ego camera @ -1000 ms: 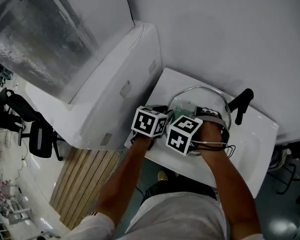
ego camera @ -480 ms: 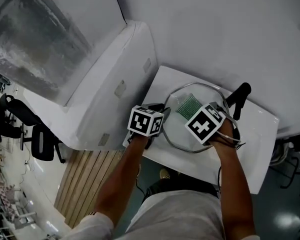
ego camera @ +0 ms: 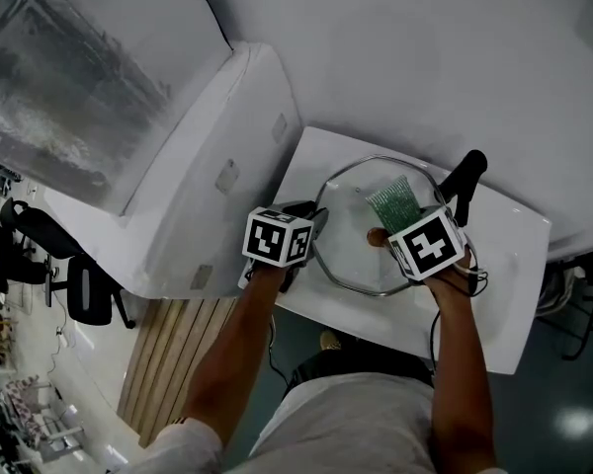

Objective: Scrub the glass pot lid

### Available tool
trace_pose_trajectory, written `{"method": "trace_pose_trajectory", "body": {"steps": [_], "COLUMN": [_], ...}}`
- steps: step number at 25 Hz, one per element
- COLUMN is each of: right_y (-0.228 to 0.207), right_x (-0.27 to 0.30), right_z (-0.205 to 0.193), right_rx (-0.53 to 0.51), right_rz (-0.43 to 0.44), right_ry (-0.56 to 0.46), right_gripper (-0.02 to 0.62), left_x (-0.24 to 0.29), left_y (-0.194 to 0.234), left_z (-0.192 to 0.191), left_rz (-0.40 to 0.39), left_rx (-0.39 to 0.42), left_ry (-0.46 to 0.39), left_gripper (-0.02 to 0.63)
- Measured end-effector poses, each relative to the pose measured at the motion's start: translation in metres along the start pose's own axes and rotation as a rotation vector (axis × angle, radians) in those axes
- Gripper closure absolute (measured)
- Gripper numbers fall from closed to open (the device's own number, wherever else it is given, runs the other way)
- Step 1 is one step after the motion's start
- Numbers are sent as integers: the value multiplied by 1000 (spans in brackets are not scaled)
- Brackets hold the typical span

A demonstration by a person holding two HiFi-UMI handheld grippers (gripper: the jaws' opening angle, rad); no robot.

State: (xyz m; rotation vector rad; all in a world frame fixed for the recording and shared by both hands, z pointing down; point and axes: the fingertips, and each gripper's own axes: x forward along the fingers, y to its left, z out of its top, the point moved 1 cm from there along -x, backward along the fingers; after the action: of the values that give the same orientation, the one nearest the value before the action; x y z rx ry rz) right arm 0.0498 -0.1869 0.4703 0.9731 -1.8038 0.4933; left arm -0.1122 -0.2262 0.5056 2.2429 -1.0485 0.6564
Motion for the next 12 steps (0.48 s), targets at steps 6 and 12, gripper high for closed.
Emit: {"method": "trace_pose_trajectory", "body": {"steps": [6, 12], "right_y": [-5, 7], "right_x": [-2, -15], "right_z": [-10, -5], "right_rx": [65, 27], "right_rz": [2, 6], "right_ry": [-19, -78], "right_gripper": [247, 247], "left_x": [0, 0], "left_y": [-1, -1], "left_z": [0, 0], "left_rz": [-5, -3], "left_rx": [-2, -3], "left_ry": [-2, -5], "left_gripper": [474, 474]}}
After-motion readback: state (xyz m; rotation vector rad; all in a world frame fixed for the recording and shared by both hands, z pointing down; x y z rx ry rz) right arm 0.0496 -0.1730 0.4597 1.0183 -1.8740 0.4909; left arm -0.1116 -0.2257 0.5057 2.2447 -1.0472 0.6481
